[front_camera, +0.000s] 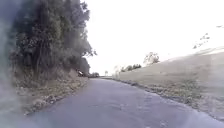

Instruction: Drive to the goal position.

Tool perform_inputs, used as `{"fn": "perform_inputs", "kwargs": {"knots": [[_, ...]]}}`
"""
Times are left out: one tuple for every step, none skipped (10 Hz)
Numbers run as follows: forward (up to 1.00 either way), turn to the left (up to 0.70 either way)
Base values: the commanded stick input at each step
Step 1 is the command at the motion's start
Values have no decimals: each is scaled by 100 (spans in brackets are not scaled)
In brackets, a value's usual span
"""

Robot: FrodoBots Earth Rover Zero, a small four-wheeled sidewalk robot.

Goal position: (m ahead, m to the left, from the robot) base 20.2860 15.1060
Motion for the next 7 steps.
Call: {"fn": "perform_inputs", "kwargs": {"knots": [[100, 0], [100, 0], [100, 0], [100, 29], [100, 40], [100, 40], [100, 33]]}}
